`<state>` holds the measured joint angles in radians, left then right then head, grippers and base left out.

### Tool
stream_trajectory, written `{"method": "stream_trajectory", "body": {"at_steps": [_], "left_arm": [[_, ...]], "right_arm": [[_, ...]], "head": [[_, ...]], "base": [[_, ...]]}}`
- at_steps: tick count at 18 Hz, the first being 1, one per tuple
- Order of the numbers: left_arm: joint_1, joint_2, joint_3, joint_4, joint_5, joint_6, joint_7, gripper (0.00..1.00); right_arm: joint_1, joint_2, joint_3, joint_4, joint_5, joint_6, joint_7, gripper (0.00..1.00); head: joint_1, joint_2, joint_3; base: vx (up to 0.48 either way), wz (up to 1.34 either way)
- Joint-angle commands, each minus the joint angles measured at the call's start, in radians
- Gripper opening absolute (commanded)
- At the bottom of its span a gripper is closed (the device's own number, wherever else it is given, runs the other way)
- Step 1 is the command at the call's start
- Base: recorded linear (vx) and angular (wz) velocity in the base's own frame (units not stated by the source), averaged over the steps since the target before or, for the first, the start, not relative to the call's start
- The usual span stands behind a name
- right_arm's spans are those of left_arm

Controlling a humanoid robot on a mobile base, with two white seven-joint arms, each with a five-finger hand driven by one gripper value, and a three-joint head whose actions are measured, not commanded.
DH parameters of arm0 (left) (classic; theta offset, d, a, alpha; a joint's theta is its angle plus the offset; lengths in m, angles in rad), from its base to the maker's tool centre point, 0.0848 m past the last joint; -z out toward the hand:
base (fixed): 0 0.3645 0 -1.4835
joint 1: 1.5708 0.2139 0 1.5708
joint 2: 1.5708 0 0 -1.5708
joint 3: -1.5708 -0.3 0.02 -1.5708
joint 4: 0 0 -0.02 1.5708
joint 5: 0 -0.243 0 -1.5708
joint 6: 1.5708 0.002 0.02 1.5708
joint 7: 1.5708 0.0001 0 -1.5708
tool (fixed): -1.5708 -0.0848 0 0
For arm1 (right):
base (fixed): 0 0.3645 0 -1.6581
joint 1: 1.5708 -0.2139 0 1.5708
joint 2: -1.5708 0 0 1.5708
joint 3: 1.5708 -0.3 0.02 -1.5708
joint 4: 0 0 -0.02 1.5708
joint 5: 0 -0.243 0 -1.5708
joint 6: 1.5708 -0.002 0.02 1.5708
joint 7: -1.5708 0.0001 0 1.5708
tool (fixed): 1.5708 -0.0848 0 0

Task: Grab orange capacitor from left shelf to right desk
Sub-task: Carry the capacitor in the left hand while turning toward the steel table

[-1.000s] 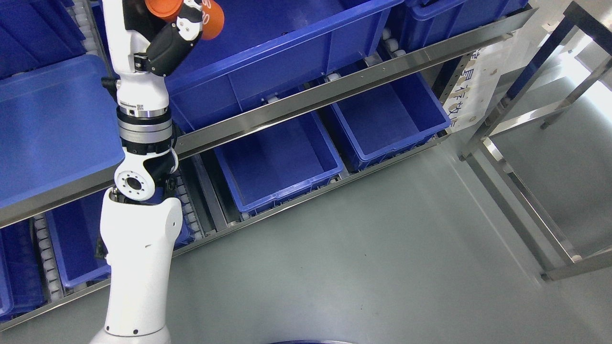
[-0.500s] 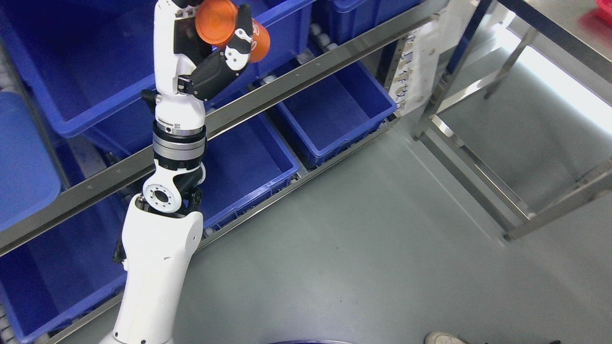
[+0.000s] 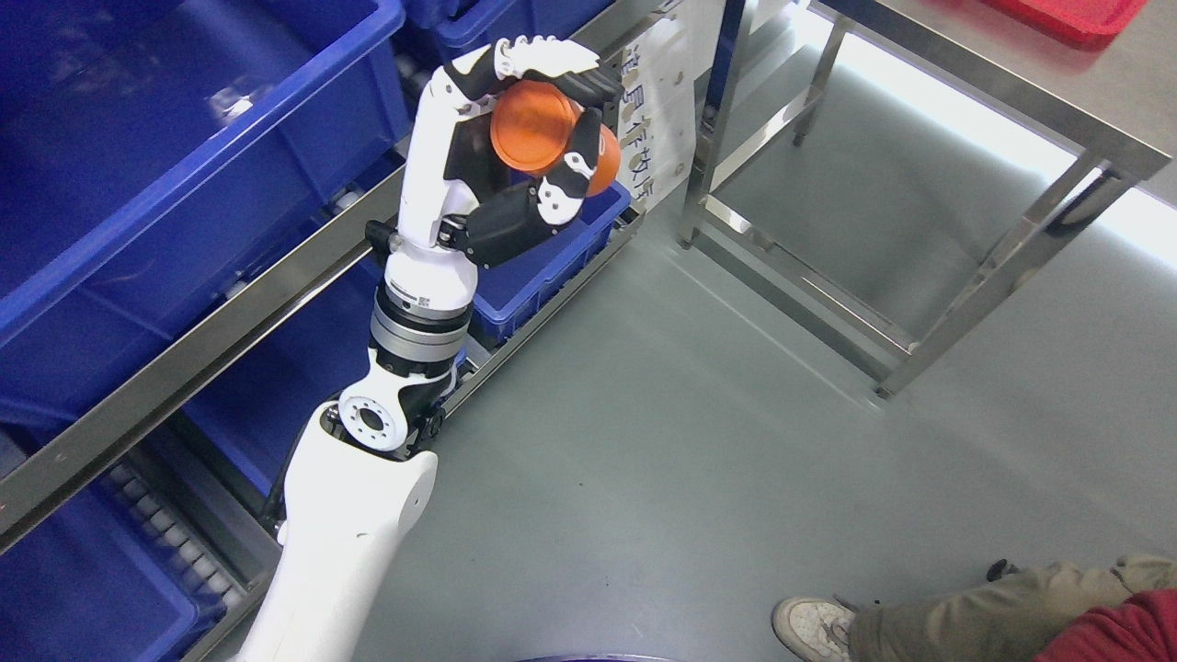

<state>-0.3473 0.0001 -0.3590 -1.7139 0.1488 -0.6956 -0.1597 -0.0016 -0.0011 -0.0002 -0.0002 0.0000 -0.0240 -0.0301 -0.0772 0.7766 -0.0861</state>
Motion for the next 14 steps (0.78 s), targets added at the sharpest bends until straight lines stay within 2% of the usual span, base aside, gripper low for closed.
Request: {"method": "stream_trajectory", "body": {"at_steps": [1, 5, 10, 14], "left_arm": [[0.039, 0.017, -0.173, -0.001, 0.000, -0.002, -0.006, 0.01], [0.008, 0.017, -0.199, 0.017, 0.000, 0.036, -0.004, 0.01], [-0.027, 0.017, -0.201, 0.056, 0.049, 0.243, 0.005, 0.01], [-0.172, 0.017, -0.184, 0.117, 0.087, 0.393, 0.009, 0.02]], "right_arm": [[0.022, -0.016, -0.012, -0.017, 0.003, 0.001, 0.001, 1.00], [0.022, -0.016, -0.012, -0.017, 0.003, -0.001, 0.001, 1.00], [0.022, -0.016, -0.012, -0.017, 0.003, 0.001, 0.001, 1.00], [0.022, -0.016, -0.012, -0.017, 0.003, 0.001, 0.001, 1.00]], "head": [[0.0000, 0.000, 0.000], [0.0000, 0.000, 0.000], [0.0000, 0.000, 0.000], [0.0000, 0.000, 0.000]], "base": [[0.094, -0.44], [0.118, -0.42], [0.196, -0.29], [0.263, -0.23]]}}
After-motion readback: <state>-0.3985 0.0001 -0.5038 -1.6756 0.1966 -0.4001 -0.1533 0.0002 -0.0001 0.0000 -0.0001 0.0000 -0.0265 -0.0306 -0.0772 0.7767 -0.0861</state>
